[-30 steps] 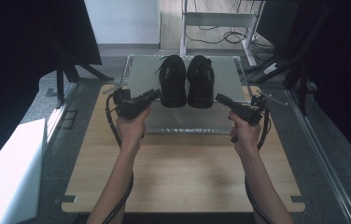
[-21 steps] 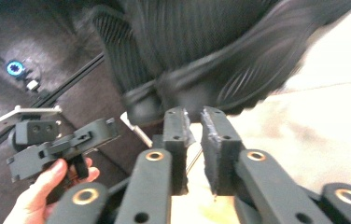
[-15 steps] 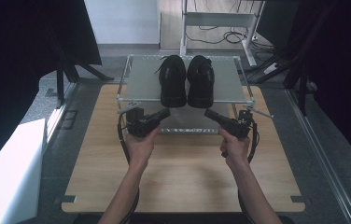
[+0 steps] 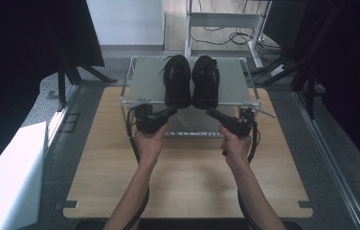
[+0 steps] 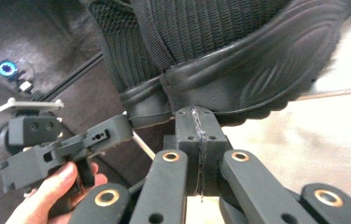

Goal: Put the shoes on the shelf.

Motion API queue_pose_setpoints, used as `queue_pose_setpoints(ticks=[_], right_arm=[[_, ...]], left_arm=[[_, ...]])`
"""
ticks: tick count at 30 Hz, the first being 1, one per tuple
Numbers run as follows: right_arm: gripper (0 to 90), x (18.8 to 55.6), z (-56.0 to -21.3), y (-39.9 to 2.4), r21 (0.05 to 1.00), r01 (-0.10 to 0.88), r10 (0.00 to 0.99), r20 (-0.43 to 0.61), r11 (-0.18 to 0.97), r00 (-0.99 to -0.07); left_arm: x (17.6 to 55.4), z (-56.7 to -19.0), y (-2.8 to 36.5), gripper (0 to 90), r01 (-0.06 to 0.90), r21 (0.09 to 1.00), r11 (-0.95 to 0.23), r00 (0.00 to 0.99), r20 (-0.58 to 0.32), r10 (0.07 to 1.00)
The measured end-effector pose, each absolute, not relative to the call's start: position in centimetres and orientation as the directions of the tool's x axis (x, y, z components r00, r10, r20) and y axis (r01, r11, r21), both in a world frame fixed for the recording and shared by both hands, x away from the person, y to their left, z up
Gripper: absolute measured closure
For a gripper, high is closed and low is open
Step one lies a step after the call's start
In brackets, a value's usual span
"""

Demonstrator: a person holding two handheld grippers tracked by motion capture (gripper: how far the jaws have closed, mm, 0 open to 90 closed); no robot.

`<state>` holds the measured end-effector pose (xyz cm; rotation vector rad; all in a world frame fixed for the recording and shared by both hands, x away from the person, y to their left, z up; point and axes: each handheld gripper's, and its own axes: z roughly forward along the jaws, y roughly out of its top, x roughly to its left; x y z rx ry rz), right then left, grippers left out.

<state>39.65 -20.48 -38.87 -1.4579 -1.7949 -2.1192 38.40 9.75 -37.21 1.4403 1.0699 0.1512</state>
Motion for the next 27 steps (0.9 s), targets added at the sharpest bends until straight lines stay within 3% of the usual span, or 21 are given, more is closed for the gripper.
queue_pose_setpoints(ticks=[27], right_arm=[[89.9, 43.0, -39.3, -21.0, 0.725, 0.560, 0.531, 0.682, -0.401, -0.502]], left_arm=[[41.6, -37.7, 9.3, 89.5, 0.548, 0.805, 0.227, 0.503, -0.534, 0.679]])
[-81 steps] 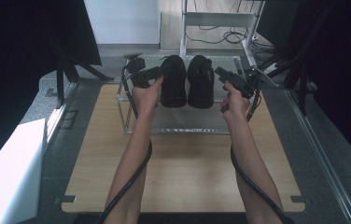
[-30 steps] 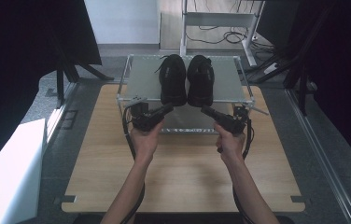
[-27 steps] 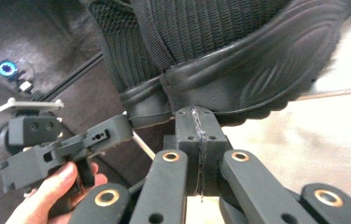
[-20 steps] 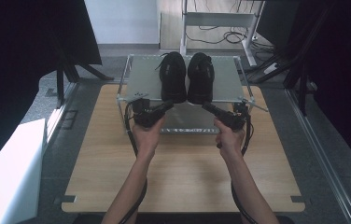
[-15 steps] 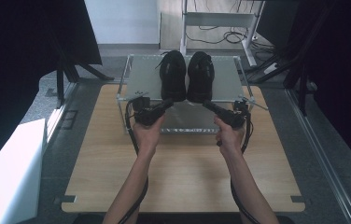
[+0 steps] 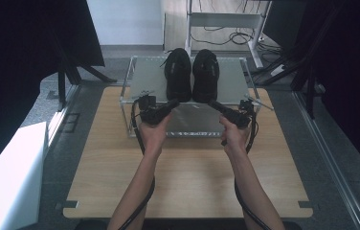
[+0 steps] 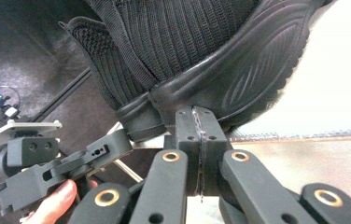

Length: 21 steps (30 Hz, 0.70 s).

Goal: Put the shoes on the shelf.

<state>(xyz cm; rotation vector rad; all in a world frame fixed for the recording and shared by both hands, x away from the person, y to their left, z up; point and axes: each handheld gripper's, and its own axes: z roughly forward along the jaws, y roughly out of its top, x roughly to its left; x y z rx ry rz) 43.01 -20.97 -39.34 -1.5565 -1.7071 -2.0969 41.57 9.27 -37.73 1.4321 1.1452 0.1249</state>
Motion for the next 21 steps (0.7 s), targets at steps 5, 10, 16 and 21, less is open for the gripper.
queue_pose_setpoints(ticks=[5, 10, 16, 21], right_arm=[[76.6, 42.6, -40.2, -21.4, 0.711, 0.581, 0.503, 0.697, -0.396, -0.510], [55.2, 41.7, -41.1, -22.1, 0.713, 0.590, 0.497, 0.694, -0.378, -0.521], [38.9, 40.7, -41.6, -22.8, 0.761, 0.569, 0.559, 0.631, -0.311, -0.539], [29.0, 39.7, -41.7, -23.1, 0.809, 0.540, 0.609, 0.554, -0.233, -0.567]], left_arm=[[40.8, -38.1, 9.7, 68.8, 0.549, 0.805, 0.226, 0.506, -0.536, 0.676], [39.7, -38.9, 10.4, 48.2, 0.542, 0.821, 0.181, 0.491, -0.483, 0.725], [38.4, -39.8, 11.1, 30.0, 0.533, 0.837, 0.127, 0.481, -0.423, 0.768], [37.2, -40.2, 11.5, 20.3, 0.536, 0.842, 0.064, 0.487, -0.370, 0.791]])
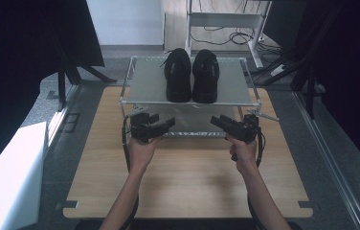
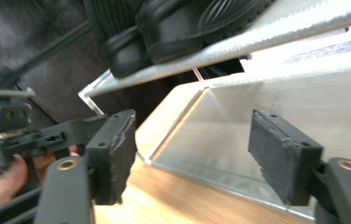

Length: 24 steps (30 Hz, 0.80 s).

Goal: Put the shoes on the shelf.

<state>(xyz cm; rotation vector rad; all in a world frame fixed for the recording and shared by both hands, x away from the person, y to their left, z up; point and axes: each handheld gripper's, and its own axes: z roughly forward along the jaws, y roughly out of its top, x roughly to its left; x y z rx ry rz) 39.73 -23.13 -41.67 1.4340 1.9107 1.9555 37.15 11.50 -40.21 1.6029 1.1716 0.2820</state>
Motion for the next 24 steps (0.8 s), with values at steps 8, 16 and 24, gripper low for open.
queue_pose_setpoints(ticks=[8, 16, 24], right_arm=[[21.7, 38.1, -41.8, -23.8, 0.856, 0.504, 0.670, 0.440, -0.113, -0.598], [14.5, 36.3, -41.8, -24.5, 0.874, 0.485, 0.709, 0.330, 0.020, -0.623], [12.8, 34.3, -42.0, -25.5, 0.876, 0.466, 0.735, 0.234, 0.125, -0.637]], left_arm=[[35.1, -40.6, 12.4, 13.4, 0.523, 0.852, 0.012, 0.492, -0.314, 0.812], [33.2, -41.2, 13.4, 4.8, 0.514, 0.855, -0.071, 0.473, -0.213, 0.855], [31.1, -42.1, 14.5, 0.3, 0.512, 0.842, -0.168, 0.468, -0.110, 0.877]])
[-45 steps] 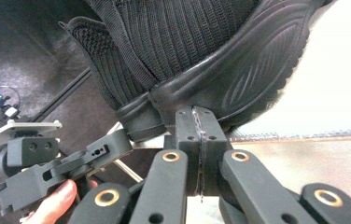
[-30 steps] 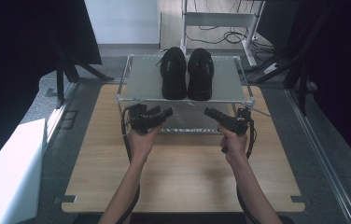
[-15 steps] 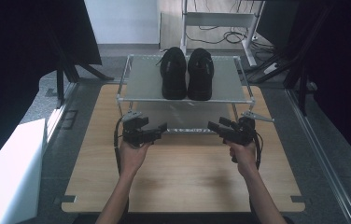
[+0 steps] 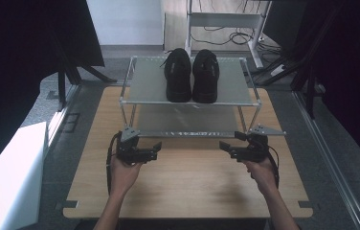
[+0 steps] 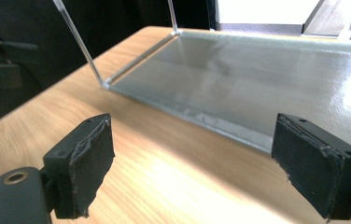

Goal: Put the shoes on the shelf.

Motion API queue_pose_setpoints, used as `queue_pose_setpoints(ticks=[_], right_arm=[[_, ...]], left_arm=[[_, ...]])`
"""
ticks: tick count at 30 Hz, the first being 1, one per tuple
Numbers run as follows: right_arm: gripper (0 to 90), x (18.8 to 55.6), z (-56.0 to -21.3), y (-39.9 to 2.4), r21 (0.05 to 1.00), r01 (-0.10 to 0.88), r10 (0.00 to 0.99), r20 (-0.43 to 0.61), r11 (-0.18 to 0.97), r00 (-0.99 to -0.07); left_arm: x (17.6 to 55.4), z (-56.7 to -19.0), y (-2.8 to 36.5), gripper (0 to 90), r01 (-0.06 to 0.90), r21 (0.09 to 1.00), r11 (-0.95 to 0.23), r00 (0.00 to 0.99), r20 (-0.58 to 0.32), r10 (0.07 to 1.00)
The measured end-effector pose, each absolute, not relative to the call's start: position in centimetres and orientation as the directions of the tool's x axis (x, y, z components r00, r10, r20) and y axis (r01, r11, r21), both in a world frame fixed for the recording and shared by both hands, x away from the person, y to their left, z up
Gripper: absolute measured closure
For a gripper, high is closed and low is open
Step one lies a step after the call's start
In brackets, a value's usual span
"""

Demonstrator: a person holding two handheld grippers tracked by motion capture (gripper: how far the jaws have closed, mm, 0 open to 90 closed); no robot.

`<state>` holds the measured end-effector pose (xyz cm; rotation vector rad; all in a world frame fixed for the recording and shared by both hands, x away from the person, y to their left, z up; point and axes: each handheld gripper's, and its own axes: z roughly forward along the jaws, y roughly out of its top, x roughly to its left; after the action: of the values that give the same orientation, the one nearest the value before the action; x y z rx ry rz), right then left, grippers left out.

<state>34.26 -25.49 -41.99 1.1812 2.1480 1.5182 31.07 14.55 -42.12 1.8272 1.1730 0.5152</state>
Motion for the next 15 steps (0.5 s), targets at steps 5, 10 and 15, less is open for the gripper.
queue_pose_setpoints(ticks=[5, 10, 15], right_arm=[[9.2, 33.0, -42.4, -26.6, 0.868, 0.472, 0.756, 0.204, 0.155, -0.623], [4.1, 31.9, -43.0, -27.8, 0.858, 0.481, 0.782, 0.170, 0.182, -0.599], [0.0, 30.8, -43.7, -28.8, 0.844, 0.494, 0.805, 0.141, 0.206, -0.577]], left_arm=[[29.8, -42.9, 15.7, 0.0, 0.522, 0.838, -0.160, 0.453, -0.113, 0.884], [28.6, -43.9, 16.6, 0.0, 0.530, 0.833, -0.161, 0.446, -0.112, 0.888], [27.7, -45.2, 16.9, 0.0, 0.531, 0.827, -0.186, 0.446, -0.086, 0.891]])
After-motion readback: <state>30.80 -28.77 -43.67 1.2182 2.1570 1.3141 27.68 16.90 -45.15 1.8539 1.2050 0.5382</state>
